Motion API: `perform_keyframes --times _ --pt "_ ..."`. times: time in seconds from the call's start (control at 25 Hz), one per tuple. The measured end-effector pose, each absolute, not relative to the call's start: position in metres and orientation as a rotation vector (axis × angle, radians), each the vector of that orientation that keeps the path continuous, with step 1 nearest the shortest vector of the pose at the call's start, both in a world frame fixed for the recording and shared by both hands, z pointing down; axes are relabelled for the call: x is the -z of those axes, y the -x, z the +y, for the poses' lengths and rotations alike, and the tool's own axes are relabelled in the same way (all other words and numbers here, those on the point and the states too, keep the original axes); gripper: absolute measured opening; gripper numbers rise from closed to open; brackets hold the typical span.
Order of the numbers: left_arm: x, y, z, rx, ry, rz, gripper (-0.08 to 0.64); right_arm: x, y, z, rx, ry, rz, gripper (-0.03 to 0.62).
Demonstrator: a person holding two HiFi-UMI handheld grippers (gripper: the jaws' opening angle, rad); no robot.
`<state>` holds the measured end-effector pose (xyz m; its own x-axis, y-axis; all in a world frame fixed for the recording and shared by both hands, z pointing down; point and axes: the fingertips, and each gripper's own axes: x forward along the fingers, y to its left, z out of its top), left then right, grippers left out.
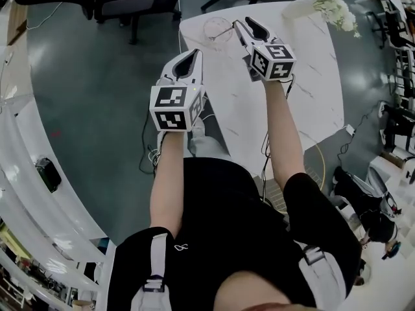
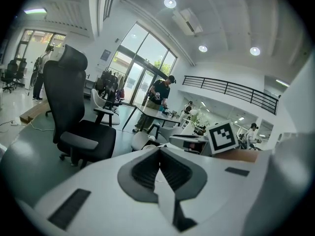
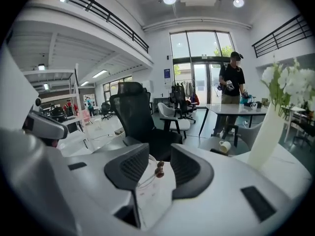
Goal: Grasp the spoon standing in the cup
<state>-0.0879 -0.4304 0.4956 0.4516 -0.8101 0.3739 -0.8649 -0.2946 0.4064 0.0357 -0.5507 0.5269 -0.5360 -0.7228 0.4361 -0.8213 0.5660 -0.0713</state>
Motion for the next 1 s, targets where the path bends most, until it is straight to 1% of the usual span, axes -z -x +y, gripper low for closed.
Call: perform_keyframes --times 0.16,0.32,0.56,0.6,0.64,0.84,1.0 --pt "-0.503 0.09 -0.43 -0.142 -2.134 -1.395 0.015 -0.553 -0.035 -0.559 -0.459 -1.232 -2.416 0.163" --pt "-0.506 0.09 -0.431 -0.146 -2.128 -1.391 0.015 -0.57 -0.033 -0.557 -0.563 -1.216 -2.41 0.161" --pt "-0.509 0.096 -0.429 -0.133 -2.106 -1.401 0.015 -0.585 -0.032 -0.553 -0.655 -1.213 -2.397 0.124" --pt "-0.509 0.098 -0.428 -0.132 -2.103 -1.401 0.015 -0.586 -0.031 -0.552 -0.655 -1.211 -2.396 0.106" --pt "-0.509 0.1 -0.427 -0.132 -2.101 -1.401 0.015 -0.586 -0.03 -0.55 -0.647 -1.205 -2.396 0.066" --pt "-0.502 0.106 -0.427 -0.128 -2.111 -1.403 0.015 -0.57 -0.02 -0.546 -0.57 -1.201 -2.417 0.052" --pt "-0.493 0.101 -0.429 -0.125 -2.139 -1.398 0.015 -0.541 -0.018 -0.542 -0.5 -1.218 -2.482 0.046"
